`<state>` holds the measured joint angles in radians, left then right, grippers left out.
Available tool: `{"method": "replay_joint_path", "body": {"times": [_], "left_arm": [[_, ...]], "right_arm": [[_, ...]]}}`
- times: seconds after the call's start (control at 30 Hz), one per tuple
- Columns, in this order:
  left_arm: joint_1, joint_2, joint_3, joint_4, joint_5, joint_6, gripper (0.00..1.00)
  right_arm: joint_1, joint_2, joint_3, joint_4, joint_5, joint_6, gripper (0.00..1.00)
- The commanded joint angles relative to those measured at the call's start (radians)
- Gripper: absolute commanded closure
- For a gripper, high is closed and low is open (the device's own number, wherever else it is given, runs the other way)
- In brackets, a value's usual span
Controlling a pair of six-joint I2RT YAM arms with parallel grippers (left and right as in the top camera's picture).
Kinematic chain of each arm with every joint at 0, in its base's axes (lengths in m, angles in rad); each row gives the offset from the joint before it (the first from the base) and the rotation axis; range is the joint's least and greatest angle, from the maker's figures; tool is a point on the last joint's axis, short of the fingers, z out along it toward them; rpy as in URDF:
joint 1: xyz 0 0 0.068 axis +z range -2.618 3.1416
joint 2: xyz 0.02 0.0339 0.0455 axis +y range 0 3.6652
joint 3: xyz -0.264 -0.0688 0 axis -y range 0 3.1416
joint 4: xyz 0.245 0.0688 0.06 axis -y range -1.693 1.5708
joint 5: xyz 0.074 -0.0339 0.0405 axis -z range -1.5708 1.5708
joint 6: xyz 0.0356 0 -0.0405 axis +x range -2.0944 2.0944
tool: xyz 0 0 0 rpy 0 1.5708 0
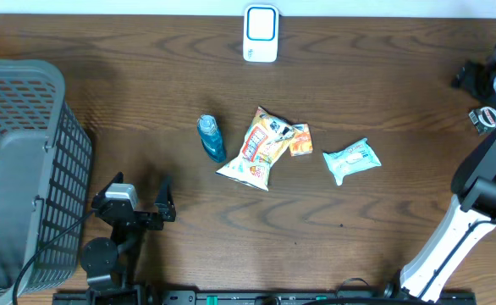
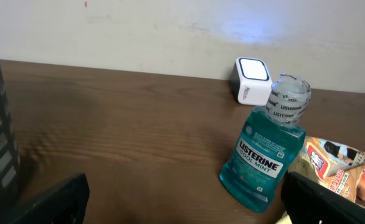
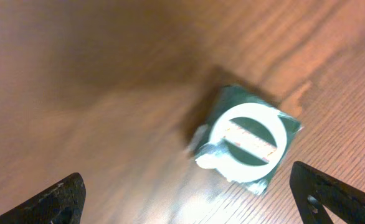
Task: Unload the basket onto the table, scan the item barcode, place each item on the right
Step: 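Move the Zam-Buk box to the table's right edge and release it, then reach the right gripper to the Kleenex pack and grasp it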
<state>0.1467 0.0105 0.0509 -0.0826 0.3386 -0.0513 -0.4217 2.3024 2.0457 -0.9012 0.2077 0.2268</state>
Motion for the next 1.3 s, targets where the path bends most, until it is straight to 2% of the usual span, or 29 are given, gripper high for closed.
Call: {"method": "replay_joint_path", "body": {"times": [0.0,0.1,0.23,0.5,0.63,0.77,0.87,0.9,0.97,1.07,1.27], "left_arm": [[-0.002,-0.005,-0.015,-0.033,0.017,0.009,0.02],[-0.002,-0.005,-0.015,-0.034,0.016,0.009,0.02],[-0.002,-0.005,-0.015,-0.033,0.017,0.008,0.02],[-0.002,-0.005,-0.015,-0.034,0.016,0.008,0.02],[-0.002,-0.005,-0.015,-0.033,0.017,0.009,0.02],[-0.002,-0.005,-0.015,-0.033,0.016,0.009,0.02],[-0.002,-0.005,-0.015,-0.033,0.017,0.008,0.02],[-0.002,-0.005,-0.015,-0.034,0.017,0.009,0.02],[-0.002,-0.005,-0.015,-0.033,0.017,0.008,0.02],[-0.002,-0.005,-0.015,-0.033,0.017,0.008,0.02],[-0.002,-0.005,-0.015,-0.034,0.017,0.009,0.02]], "right_arm": [[0.086,-0.183,0.011,-0.041,-0.141,0.027,0.01],[0.156,-0.236,0.011,-0.088,-0.192,0.089,0.01],[0.279,-0.254,0.011,-0.163,-0.226,0.102,0.01],[0.594,-0.253,-0.056,-0.346,-0.207,0.098,0.01],[0.708,-0.253,-0.145,-0.348,-0.19,0.06,0.01],[0.769,-0.253,-0.25,-0.344,-0.114,0.069,0.15],[0.777,-0.253,-0.306,-0.328,-0.093,0.06,0.19],[0.777,-0.253,-0.325,-0.322,-0.093,0.029,0.27],[0.777,-0.253,-0.347,-0.298,-0.093,-0.068,0.33],[0.777,-0.253,-0.389,-0.246,-0.094,-0.254,0.33],[0.808,-0.253,-0.547,-0.112,-0.119,-0.398,0.25]]}}
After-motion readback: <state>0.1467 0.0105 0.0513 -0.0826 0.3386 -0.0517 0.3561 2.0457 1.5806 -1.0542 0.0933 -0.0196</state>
